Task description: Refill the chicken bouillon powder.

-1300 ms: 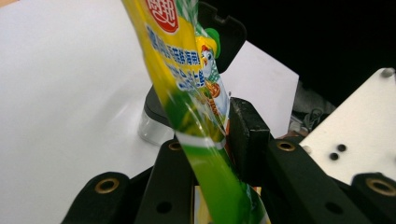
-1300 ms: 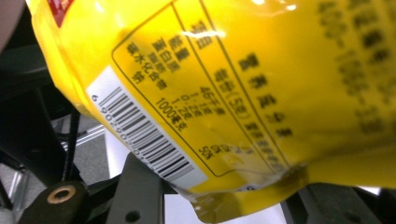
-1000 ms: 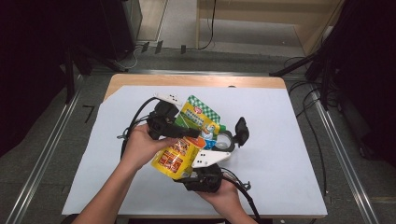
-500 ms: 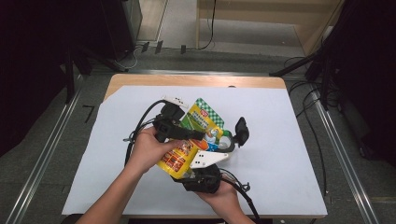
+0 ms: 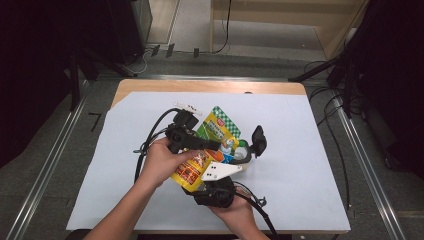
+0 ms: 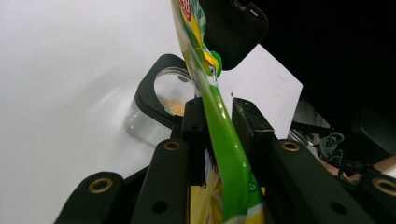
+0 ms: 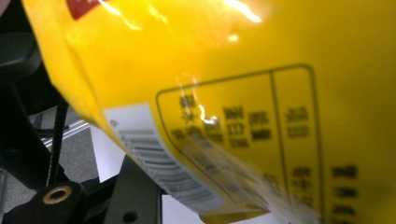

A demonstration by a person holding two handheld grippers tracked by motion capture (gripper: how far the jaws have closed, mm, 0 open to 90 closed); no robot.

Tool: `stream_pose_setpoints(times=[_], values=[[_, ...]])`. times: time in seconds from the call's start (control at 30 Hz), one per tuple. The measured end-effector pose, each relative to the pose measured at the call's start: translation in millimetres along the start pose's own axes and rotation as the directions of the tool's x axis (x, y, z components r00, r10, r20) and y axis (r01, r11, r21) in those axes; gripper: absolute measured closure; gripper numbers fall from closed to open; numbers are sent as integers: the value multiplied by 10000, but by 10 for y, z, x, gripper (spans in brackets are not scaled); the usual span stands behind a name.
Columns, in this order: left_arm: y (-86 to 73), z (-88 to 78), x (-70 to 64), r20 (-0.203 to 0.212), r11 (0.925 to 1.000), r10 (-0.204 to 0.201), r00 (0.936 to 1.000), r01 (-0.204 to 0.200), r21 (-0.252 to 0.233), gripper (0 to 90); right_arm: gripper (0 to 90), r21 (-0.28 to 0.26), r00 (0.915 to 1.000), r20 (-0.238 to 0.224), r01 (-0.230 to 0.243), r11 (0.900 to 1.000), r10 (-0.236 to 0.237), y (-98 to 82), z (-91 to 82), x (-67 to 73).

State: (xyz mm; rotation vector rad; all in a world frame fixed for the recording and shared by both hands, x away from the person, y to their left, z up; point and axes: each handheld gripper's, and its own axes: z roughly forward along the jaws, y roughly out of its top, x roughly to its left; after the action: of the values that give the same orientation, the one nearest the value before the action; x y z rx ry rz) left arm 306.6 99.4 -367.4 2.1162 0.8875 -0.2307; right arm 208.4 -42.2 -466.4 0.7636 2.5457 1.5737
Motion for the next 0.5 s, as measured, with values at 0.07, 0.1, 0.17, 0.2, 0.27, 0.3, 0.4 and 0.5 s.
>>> stream_pose_setpoints(times=[0.07, 0.1, 0.17, 0.2, 0.27, 0.3, 0.4, 0.5], values=[[-4, 7, 2, -40, 9999, -84, 10000, 83, -100, 763, 589, 74, 9999, 153, 25, 10000, -27, 0, 5, 13], [-5, 5, 7, -26, 9998, -128, 9999, 128, -142, 762, 580, 76, 9996, 263, 51, 10000, -53, 1, 7, 17], [-8, 5, 14, -80, 9993, -286, 9996, 284, -257, 760, 555, 101, 9979, 634, 161, 9998, -167, 6, 7, 35], [-8, 6, 13, -129, 9990, -330, 9994, 326, -293, 762, 547, 138, 9961, 826, 308, 9994, -319, 9, 4, 39], [-7, 11, 5, -292, 9992, -337, 9990, 330, -243, 768, 542, 225, 9925, 1156, 374, 9990, -397, 11, 4, 58], [-6, 17, 0, -332, 9991, -366, 9988, 359, -224, 769, 540, 306, 9896, 1331, 500, 9983, -537, 12, 5, 68], [-7, 30, -9, -487, 9986, -507, 9975, 498, -194, 770, 523, 437, 9870, 1517, 474, 9979, -536, 14, 14, 84], [-5, 42, -15, -670, 9980, -624, 9958, 618, -110, 771, 506, 602, 9824, 1743, 572, 9965, -669, 15, 29, 102]])
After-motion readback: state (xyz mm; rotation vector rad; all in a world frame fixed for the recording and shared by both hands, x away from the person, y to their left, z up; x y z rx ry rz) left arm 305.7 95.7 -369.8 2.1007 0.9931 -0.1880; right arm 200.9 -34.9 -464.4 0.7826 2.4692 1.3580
